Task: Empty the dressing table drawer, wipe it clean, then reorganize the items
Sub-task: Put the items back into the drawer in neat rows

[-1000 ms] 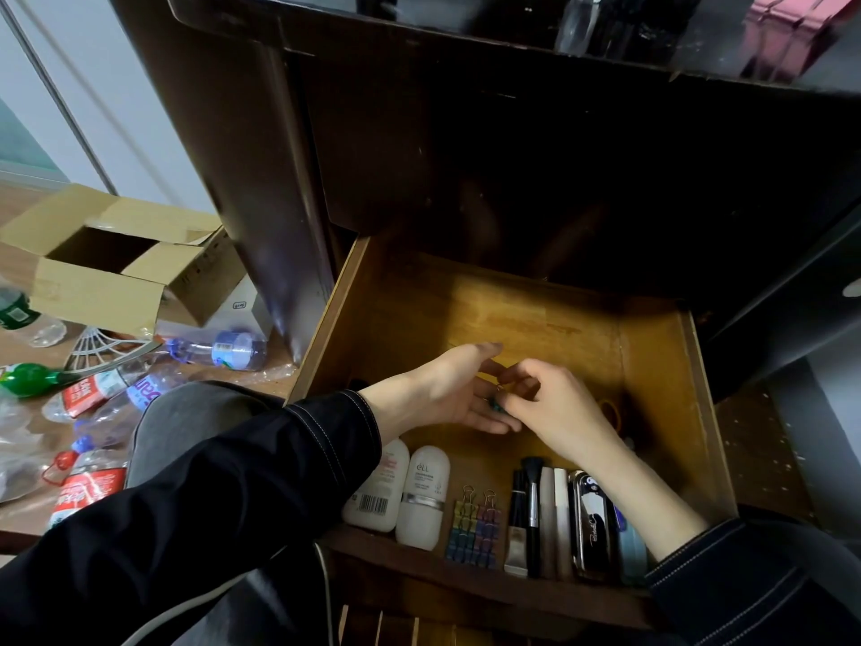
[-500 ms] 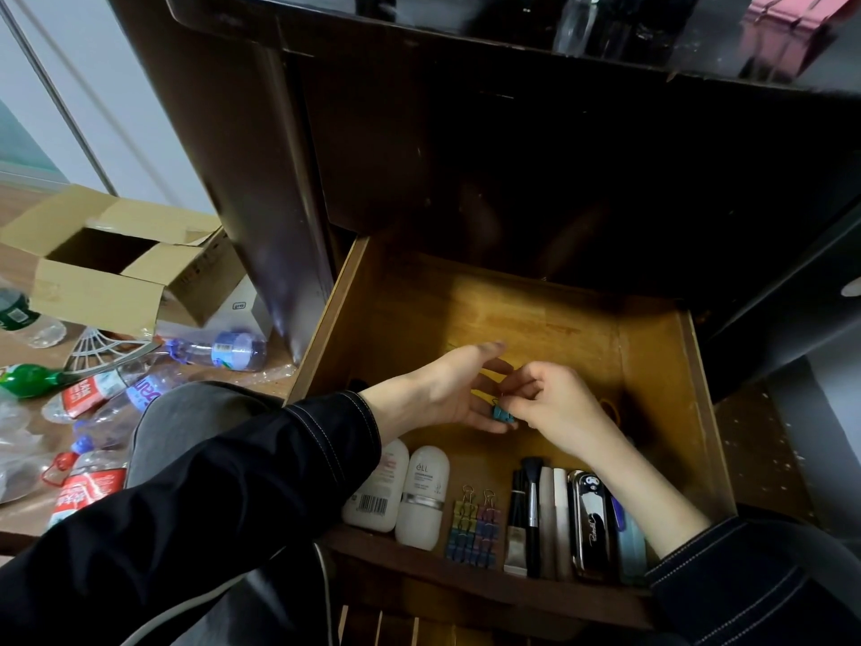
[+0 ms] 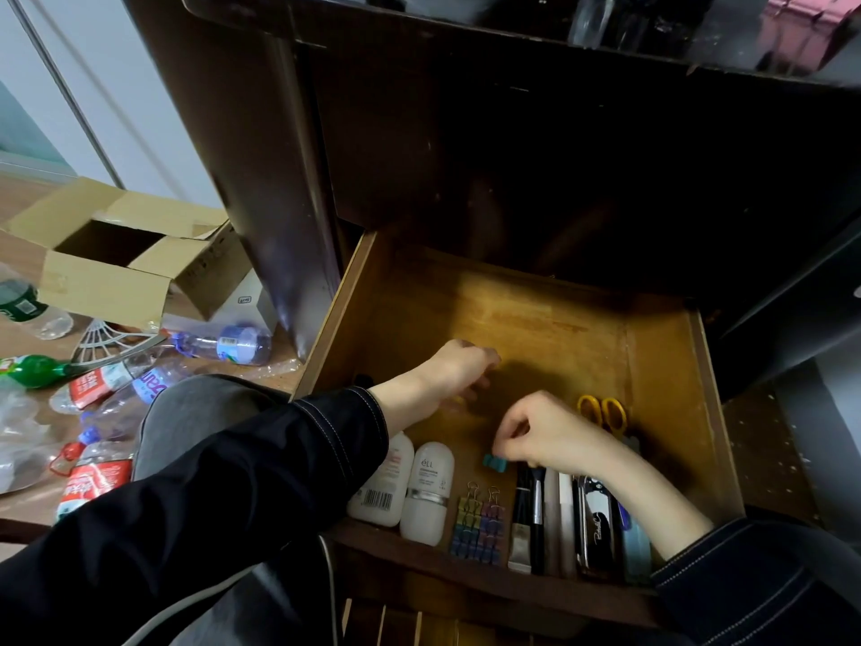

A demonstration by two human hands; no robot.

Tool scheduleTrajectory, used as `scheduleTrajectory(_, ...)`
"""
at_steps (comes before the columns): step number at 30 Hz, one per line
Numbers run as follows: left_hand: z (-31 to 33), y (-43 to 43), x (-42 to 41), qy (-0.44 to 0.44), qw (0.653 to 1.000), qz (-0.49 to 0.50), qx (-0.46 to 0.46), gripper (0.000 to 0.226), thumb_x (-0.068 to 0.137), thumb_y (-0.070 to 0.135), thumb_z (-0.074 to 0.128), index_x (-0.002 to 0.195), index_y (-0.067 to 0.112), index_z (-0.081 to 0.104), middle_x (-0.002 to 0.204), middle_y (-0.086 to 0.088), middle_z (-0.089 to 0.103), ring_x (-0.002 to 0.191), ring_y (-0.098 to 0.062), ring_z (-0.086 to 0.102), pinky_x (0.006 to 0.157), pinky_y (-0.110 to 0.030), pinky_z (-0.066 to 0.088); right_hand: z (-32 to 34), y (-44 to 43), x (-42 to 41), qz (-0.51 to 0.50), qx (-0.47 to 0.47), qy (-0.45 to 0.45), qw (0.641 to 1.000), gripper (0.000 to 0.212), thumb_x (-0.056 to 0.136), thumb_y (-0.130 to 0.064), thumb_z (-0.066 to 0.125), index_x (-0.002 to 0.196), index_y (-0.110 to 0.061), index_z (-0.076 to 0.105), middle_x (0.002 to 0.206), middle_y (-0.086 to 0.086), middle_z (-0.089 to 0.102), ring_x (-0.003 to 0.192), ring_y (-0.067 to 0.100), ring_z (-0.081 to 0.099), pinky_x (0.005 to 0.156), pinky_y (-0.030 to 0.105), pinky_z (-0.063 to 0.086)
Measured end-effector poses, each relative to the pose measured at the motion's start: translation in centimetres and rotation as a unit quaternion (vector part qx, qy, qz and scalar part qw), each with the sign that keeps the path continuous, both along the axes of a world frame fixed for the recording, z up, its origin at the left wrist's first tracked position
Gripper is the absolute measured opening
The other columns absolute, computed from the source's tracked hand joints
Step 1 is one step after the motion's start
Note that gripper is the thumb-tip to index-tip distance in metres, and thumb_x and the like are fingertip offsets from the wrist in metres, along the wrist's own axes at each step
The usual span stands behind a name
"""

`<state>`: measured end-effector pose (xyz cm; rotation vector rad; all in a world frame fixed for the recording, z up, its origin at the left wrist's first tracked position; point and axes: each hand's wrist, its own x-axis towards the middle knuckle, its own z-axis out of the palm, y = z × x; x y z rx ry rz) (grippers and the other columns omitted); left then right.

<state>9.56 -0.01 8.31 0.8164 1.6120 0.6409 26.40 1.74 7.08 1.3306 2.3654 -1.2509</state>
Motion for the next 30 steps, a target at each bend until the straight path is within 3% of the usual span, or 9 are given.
scheduleTrajectory(4, -0.2, -0.6, 0.0, 0.202, 0.969, -0.12, 0.078, 0.031, 0.097, 0.028, 0.05, 0.1, 0.001, 0.067, 0.084, -0.01, 0.067, 0.071, -0.027, 0.058, 0.063, -0.032, 0.045, -0.4, -0.8, -0.4, 0.082, 0.003, -0.04, 0.996, 0.01, 0.081, -0.027, 0.073, 0.08, -0.019, 0.078, 0.078, 0.002, 0.074, 0.067, 0.014, 0.067, 0.067, 0.04, 0.055)
scheduleTrajectory(7, -0.4, -1.0, -0.1, 0.26, 0.947, -0.173, 0.074, 0.033, 0.096, 0.024, 0.048, 0.092, -0.003, 0.067, 0.067, -0.006, 0.058, 0.057, -0.023, 0.049, 0.051, -0.026, 0.035, -0.7, -0.9, -0.4, 0.097, 0.004, -0.052, 0.994, 0.012, 0.081, -0.027, 0.071, 0.082, -0.017, 0.078, 0.082, 0.008, 0.073, 0.071, 0.027, 0.064, 0.063, 0.043, 0.051)
scheduleTrajectory(9, -0.4, -1.2, 0.0, 0.282, 0.938, -0.189, 0.073, 0.032, 0.096, 0.022, 0.047, 0.087, -0.001, 0.066, 0.069, -0.007, 0.059, 0.063, -0.024, 0.049, 0.051, -0.027, 0.034, -0.7, -1.0, -0.4, 0.1, -0.001, -0.051, 0.994, 0.012, 0.081, -0.027, 0.07, 0.082, -0.017, 0.078, 0.084, 0.009, 0.074, 0.08, 0.03, 0.067, 0.066, 0.046, 0.053)
scheduleTrajectory(13, -0.4, -1.2, 0.1, 0.298, 0.931, -0.195, 0.078, 0.032, 0.096, 0.022, 0.045, 0.086, 0.001, 0.068, 0.078, -0.011, 0.063, 0.079, -0.031, 0.053, 0.065, -0.03, 0.037, -0.8, -1.0, -0.4, 0.103, -0.002, -0.056, 0.993, 0.013, 0.08, -0.025, 0.07, 0.082, -0.013, 0.077, 0.083, 0.011, 0.074, 0.081, 0.03, 0.068, 0.068, 0.046, 0.055)
scheduleTrajectory(22, -0.5, -1.1, 0.1, 0.303, 0.929, -0.198, 0.077, 0.029, 0.096, 0.021, 0.043, 0.082, 0.007, 0.064, 0.078, -0.007, 0.059, 0.094, -0.036, 0.058, 0.07, -0.033, 0.04, -1.1, -1.2, -0.4, 0.102, -0.026, -0.062, 0.993, 0.014, 0.082, -0.024, 0.07, 0.08, -0.01, 0.075, 0.077, 0.015, 0.072, 0.056, 0.014, 0.058, 0.056, 0.034, 0.045)
scheduleTrajectory(30, -0.9, -0.9, 0.0, 0.298, 0.931, -0.197, 0.078, 0.03, 0.097, 0.024, 0.045, 0.094, 0.005, 0.068, 0.088, -0.011, 0.065, 0.089, -0.031, 0.054, 0.069, -0.032, 0.039, -1.6, -1.0, -0.3, 0.106, -0.04, -0.054, 0.992, 0.016, 0.082, -0.023, 0.068, 0.081, -0.009, 0.075, 0.08, 0.016, 0.073, 0.056, 0.016, 0.06, 0.056, 0.036, 0.046)
